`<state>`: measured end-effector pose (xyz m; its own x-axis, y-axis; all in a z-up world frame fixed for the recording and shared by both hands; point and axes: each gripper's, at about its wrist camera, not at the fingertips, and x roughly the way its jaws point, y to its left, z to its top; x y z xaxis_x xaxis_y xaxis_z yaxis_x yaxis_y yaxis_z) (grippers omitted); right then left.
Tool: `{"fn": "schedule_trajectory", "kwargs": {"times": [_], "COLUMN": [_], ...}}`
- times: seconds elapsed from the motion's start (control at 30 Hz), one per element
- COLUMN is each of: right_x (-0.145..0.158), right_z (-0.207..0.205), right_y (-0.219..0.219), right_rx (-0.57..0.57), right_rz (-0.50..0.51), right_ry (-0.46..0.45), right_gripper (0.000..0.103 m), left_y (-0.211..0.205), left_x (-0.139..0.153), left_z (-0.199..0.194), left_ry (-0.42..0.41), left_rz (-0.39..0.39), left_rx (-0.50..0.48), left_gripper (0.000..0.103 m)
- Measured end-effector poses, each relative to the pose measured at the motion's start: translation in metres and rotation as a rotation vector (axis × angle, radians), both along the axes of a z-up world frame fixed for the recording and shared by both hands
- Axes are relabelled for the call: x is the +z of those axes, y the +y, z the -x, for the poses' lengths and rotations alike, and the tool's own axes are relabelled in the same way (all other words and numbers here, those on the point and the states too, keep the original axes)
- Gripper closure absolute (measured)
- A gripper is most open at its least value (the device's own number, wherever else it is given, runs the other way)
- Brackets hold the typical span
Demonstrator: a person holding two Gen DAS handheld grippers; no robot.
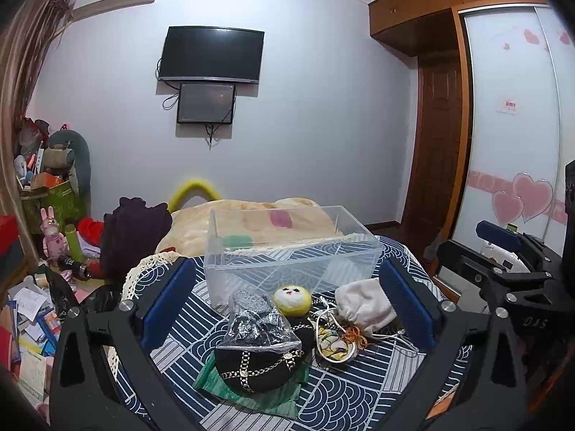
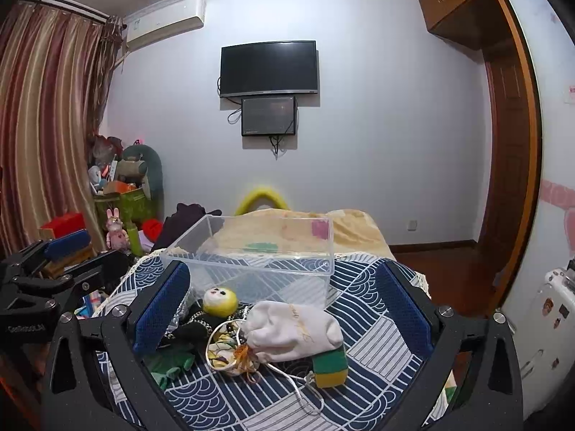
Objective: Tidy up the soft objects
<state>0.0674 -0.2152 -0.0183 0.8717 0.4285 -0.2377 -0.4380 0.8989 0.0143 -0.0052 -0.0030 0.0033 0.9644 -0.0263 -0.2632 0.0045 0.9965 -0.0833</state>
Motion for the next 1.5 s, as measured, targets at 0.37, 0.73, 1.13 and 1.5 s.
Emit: {"fn": "schedule_trajectory", "kwargs": {"times": [0.37, 0.73, 1.13, 1.5], "right_x": [0.0009, 0.002, 0.0008, -0.0006], "right_z": [0.0015, 0.0015, -0.0003, 0.0], "right_y": [-0.0006, -0.0022, -0.0023, -0.0018], "right_rx": [0.001, 0.001, 0.01, 0.016], "right_rz": [-0.006, -0.018, -0.026, -0.027], "right_ry": [0.0, 0.005, 0.02, 0.02], "right_gripper": [0.0, 0.0, 0.0, 0.0], "left_y": [0.0027, 0.0033, 0.0023, 0.0036], "left_x": [-0.002, -0.0024, -0.003, -0.0032], "left_z": [0.0008, 0.0, 0.0001, -0.0004], "left_ry": [0.0, 0.006, 0.014, 0.014], "left_rz": [0.006, 0.014, 0.018, 0.023], "left_rx": [0.0, -0.006, -0.011, -0.009], "left_gripper": [0.0, 0.0, 0.0, 0.0]}}
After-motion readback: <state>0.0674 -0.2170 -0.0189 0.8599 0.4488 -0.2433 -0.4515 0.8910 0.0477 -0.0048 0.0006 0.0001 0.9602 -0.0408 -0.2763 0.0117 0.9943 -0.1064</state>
